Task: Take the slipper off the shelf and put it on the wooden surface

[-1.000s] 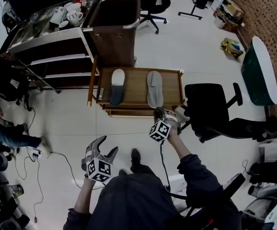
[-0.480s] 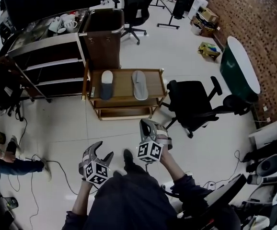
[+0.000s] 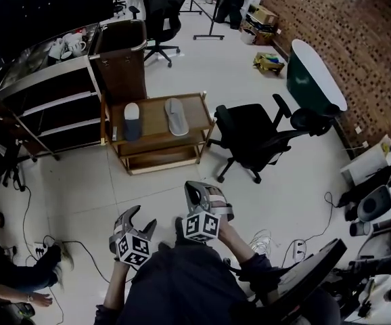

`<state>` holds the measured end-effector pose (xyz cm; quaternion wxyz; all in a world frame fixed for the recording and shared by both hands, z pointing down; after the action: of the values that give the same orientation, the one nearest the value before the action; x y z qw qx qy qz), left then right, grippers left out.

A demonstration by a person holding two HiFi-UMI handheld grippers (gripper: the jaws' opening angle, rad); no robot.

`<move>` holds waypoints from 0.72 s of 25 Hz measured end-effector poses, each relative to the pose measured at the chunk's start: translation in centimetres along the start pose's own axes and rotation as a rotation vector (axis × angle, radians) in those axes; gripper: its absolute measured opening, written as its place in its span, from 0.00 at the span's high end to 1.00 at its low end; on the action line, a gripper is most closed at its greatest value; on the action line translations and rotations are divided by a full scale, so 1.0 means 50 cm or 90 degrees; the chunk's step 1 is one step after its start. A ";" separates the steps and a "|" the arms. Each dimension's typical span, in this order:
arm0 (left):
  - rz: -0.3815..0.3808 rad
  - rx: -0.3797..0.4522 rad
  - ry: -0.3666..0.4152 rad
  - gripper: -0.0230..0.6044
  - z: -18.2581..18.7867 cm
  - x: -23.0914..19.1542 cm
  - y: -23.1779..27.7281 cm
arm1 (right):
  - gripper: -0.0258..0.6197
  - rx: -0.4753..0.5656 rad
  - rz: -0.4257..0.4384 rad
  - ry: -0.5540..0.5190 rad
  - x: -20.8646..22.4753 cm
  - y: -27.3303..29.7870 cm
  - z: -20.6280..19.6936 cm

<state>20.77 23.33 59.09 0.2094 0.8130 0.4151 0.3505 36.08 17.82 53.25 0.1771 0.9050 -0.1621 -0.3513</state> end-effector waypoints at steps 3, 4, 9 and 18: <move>0.010 0.000 0.003 0.47 0.004 -0.002 -0.006 | 0.96 0.009 -0.005 -0.004 0.007 -0.013 0.006; 0.016 -0.001 0.002 0.47 0.004 -0.005 -0.006 | 0.96 0.014 -0.005 -0.007 0.008 -0.013 0.005; 0.032 -0.007 -0.014 0.47 -0.003 -0.025 -0.013 | 0.96 0.022 -0.003 -0.018 0.017 -0.003 0.018; 0.036 -0.014 -0.021 0.48 -0.017 -0.031 -0.007 | 0.96 0.037 0.006 -0.020 0.013 0.020 0.038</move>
<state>19.30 22.28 58.80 0.2149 0.8277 0.3847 0.3475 35.05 16.30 52.01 0.1501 0.9032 -0.1793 -0.3600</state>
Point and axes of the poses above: the fingertips, and each gripper's own axes: y forward along the fingers, x to its right, z out of its top, the point moved 3 cm from there along -y, backward along the fingers, and after that the axes turned 10 degrees about y, right-handed, at the moved point
